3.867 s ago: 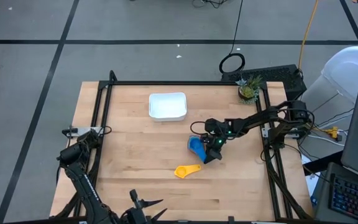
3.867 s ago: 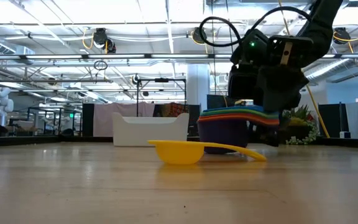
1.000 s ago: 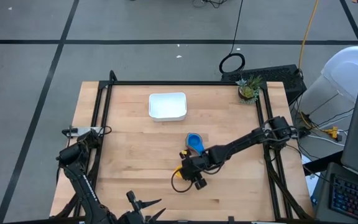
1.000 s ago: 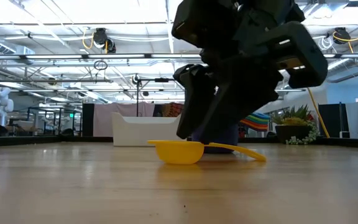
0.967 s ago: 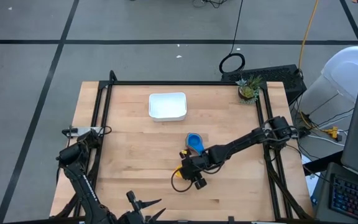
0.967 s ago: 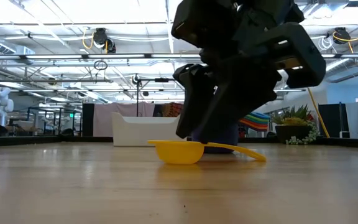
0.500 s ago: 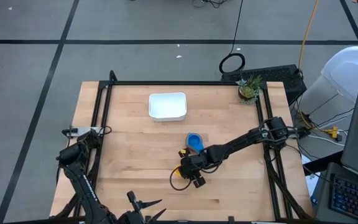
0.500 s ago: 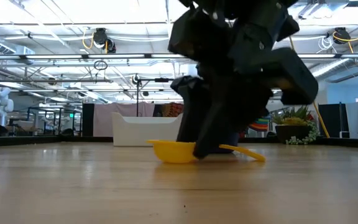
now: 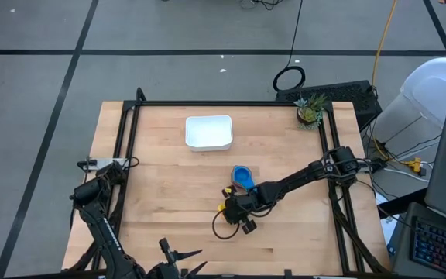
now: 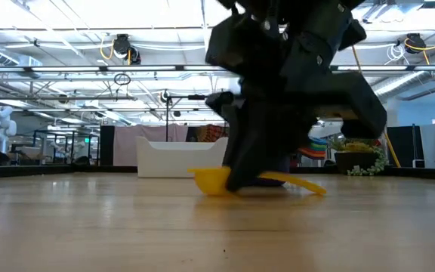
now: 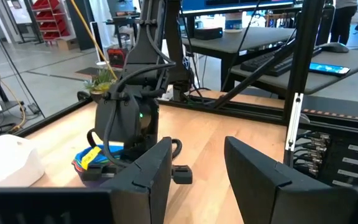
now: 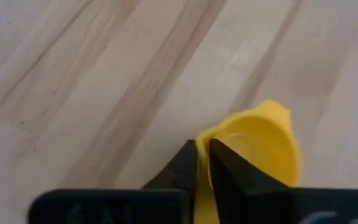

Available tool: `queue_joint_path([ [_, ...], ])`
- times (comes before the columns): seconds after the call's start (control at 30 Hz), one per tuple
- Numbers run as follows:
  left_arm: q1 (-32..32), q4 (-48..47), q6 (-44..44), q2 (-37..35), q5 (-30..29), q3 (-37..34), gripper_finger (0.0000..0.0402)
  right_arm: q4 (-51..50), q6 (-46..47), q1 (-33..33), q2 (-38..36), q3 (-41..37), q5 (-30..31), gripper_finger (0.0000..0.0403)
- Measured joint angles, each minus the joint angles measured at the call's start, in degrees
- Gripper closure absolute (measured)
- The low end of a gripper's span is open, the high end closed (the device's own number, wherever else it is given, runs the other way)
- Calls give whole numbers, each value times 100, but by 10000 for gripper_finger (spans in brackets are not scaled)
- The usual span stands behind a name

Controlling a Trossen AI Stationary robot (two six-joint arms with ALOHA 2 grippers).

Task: Nest measuring cups in basket
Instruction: Stack the yellow measuring cup on top of the stacked measuring cups

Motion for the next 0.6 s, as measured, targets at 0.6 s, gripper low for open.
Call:
queue_joint_path([
  [0.6,0,16,42,0,0,0,250,-2004,222,20,-1254,1233,2402,401],
])
